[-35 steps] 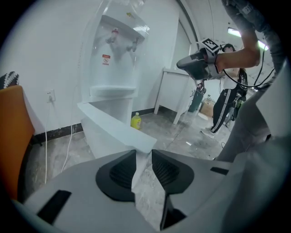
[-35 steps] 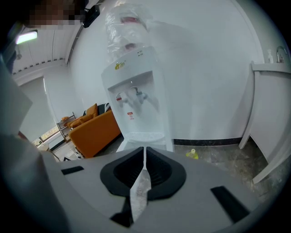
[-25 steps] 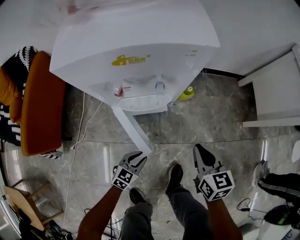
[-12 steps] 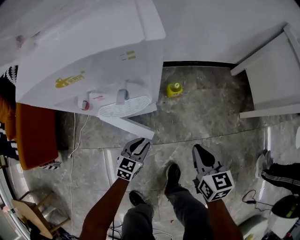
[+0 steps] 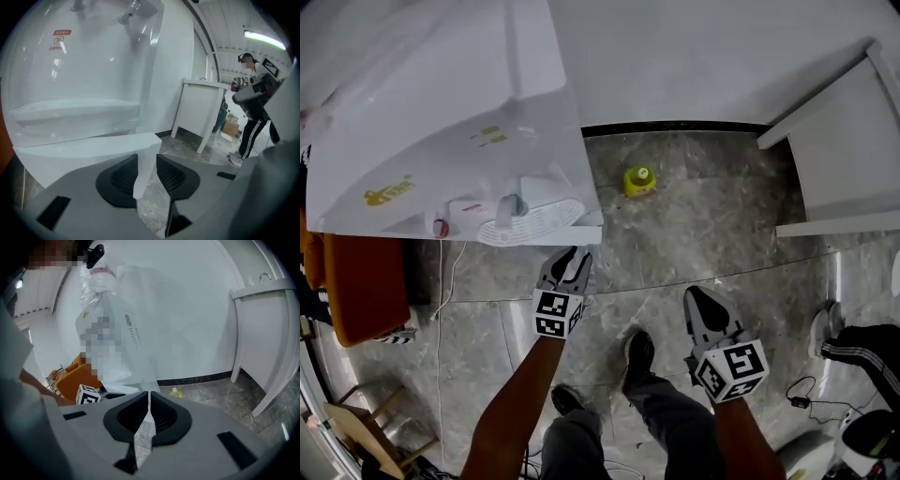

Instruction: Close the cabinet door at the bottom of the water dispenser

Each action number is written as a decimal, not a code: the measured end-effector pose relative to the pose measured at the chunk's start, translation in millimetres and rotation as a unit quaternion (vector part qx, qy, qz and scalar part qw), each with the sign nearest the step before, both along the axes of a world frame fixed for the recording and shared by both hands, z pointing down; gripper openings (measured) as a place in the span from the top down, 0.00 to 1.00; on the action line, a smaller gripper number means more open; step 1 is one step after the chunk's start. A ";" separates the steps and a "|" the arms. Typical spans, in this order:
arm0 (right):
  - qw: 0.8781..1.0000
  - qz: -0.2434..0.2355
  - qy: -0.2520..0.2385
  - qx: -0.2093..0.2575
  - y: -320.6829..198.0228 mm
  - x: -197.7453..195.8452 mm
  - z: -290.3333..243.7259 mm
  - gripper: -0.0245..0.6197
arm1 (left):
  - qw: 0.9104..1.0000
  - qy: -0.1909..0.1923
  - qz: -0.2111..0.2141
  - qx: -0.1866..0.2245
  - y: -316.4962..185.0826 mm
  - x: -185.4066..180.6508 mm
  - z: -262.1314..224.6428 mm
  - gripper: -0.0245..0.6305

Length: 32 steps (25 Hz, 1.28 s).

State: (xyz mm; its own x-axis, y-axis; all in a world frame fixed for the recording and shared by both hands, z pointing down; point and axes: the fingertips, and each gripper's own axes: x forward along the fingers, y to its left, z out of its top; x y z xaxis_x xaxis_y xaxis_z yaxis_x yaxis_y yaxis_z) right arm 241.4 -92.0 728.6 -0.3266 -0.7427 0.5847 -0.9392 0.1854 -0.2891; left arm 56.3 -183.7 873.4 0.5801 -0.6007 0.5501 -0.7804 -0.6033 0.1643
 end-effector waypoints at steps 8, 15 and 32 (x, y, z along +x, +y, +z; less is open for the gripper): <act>1.000 -0.001 0.000 -0.002 -9.9 7.4 2.9 0.90 | 0.999 -0.019 -0.039 0.012 -36.5 -3.4 0.7 0.73; 1.000 -0.004 0.002 0.000 -16.9 1.7 -2.0 0.90 | 0.999 -0.021 -0.047 0.001 -51.6 -13.3 4.4 0.63; 0.999 -0.035 -0.021 0.030 -37.4 -65.1 -132.5 0.90 | 1.000 0.011 0.021 -0.011 39.6 -55.9 -149.7 0.76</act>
